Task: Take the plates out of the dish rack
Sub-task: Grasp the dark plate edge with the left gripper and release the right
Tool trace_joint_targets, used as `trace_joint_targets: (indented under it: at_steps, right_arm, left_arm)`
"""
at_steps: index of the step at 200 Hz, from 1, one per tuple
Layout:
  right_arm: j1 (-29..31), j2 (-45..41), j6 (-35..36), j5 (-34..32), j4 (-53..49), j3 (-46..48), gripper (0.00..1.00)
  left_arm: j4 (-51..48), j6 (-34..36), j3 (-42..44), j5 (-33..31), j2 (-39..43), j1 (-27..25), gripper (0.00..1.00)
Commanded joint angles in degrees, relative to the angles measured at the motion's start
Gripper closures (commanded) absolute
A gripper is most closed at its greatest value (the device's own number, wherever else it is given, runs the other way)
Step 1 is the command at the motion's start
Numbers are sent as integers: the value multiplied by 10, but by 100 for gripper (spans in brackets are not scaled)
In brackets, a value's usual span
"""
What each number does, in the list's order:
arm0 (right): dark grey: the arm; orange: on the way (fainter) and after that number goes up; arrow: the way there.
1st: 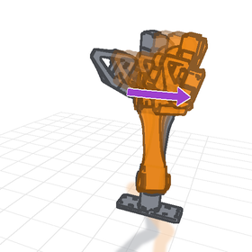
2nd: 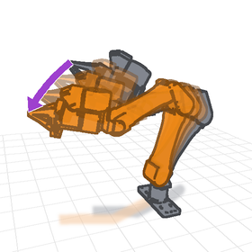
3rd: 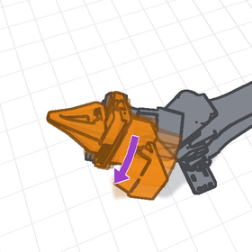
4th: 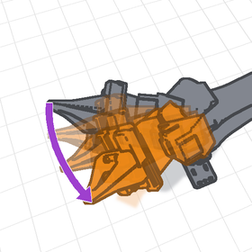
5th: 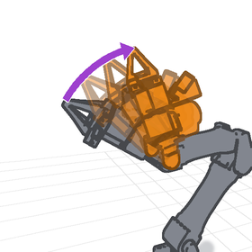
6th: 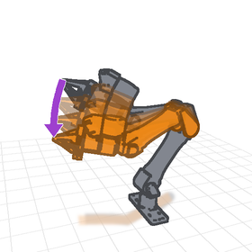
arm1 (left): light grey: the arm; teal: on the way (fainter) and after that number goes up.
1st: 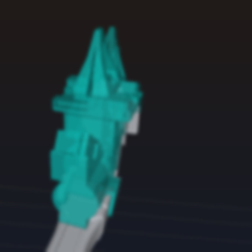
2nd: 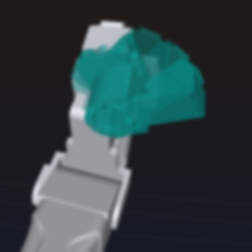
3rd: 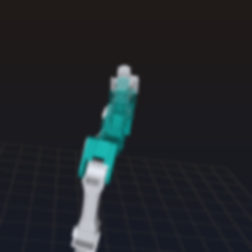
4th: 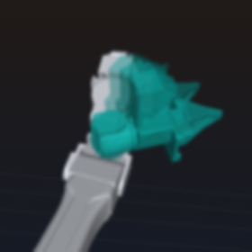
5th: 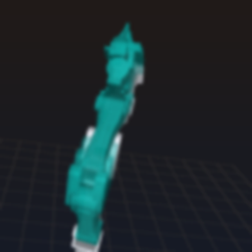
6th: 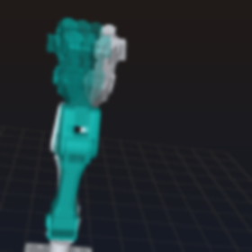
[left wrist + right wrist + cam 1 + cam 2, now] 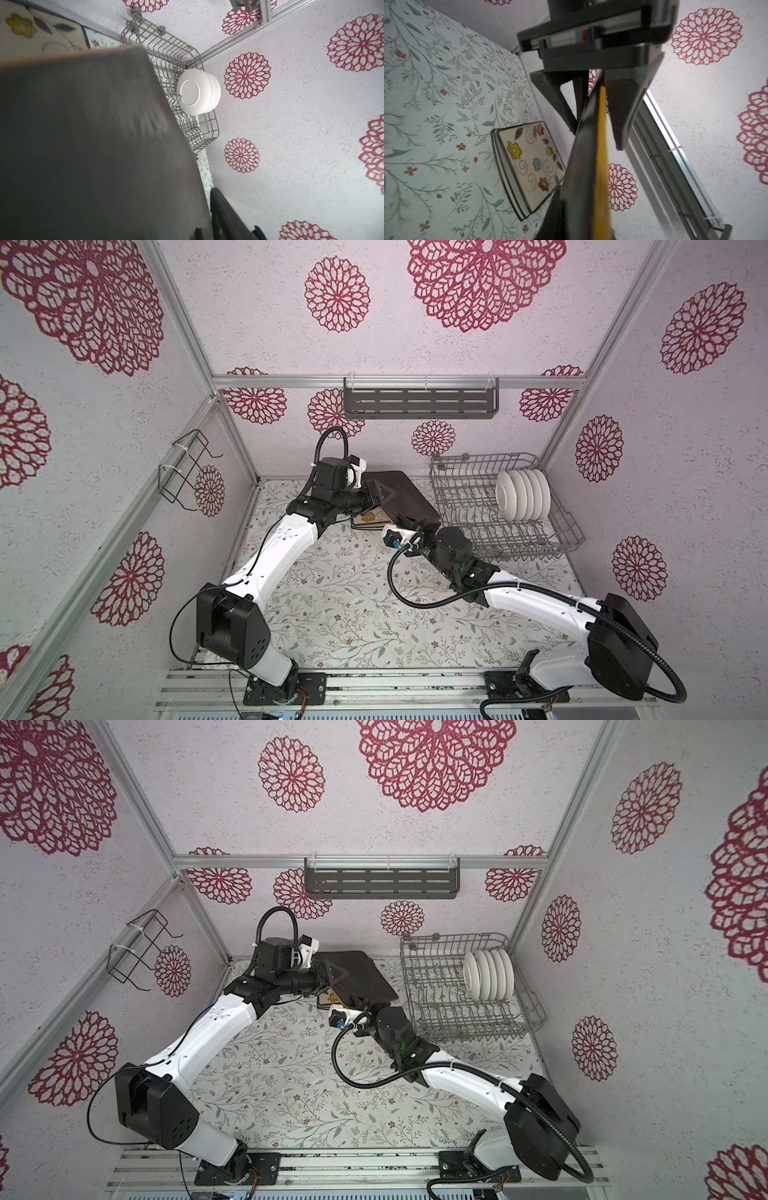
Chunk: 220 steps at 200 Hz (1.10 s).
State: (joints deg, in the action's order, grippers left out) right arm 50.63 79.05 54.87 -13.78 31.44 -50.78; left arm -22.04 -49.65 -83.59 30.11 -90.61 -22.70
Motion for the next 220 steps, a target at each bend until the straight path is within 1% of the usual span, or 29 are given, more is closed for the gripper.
trace_joint_targets:
  at_steps: [1, 31, 56, 74, 82, 91, 102, 114, 124, 130, 146, 161, 177, 194, 220]
  right_arm:
    - [6, -44, -4, 1, 160, -32, 100]
    - [10, -42, 3, 0, 168, -29, 100]
    - [12, -41, 3, 1, 170, -27, 100]
    - [16, -41, 4, 2, 170, -26, 98]
    - [17, -41, 4, 2, 169, -25, 92]
    - [17, -39, 7, 0, 172, -23, 78]
    - [17, -39, 10, -7, 180, -17, 63]
    - [17, -43, 16, -14, 173, -14, 44]
    - [17, -48, 16, -16, 153, -14, 30]
    - [17, -53, 16, -15, 139, -14, 25]
    - [13, -70, 3, -6, 105, -9, 16]
    - [5, -95, -28, 16, 59, -4, 9]
    - [-10, -128, -78, 48, -3, 0, 2]
    - [-38, -161, -133, 84, -52, 6, 1]
    - [-89, -205, -197, 119, -75, 24, 1]
  left_arm:
    - [36, 36, -15, 12, -10, -4, 70]
    - [38, 34, -19, 13, -17, -5, 77]
    - [37, 33, -24, 11, -21, -4, 80]
    - [37, 36, -27, 7, -21, -3, 85]
    - [36, 39, -29, 5, -21, -2, 88]
    - [33, 43, -33, 5, -23, -1, 91]
    - [26, 50, -40, 5, -25, 5, 96]
    - [16, 60, -50, 4, -28, 12, 100]
    - [10, 67, -56, 2, -29, 19, 100]
    - [8, 70, -58, 2, -29, 24, 100]
    - [-1, 83, -69, 4, -32, 37, 100]
    - [-15, 99, -81, 4, -39, 50, 100]
    - [-22, 113, -91, 19, -50, 66, 100]
    - [-21, 130, -98, 47, -65, 78, 100]
    - [-50, 174, -130, 73, -99, 86, 100]
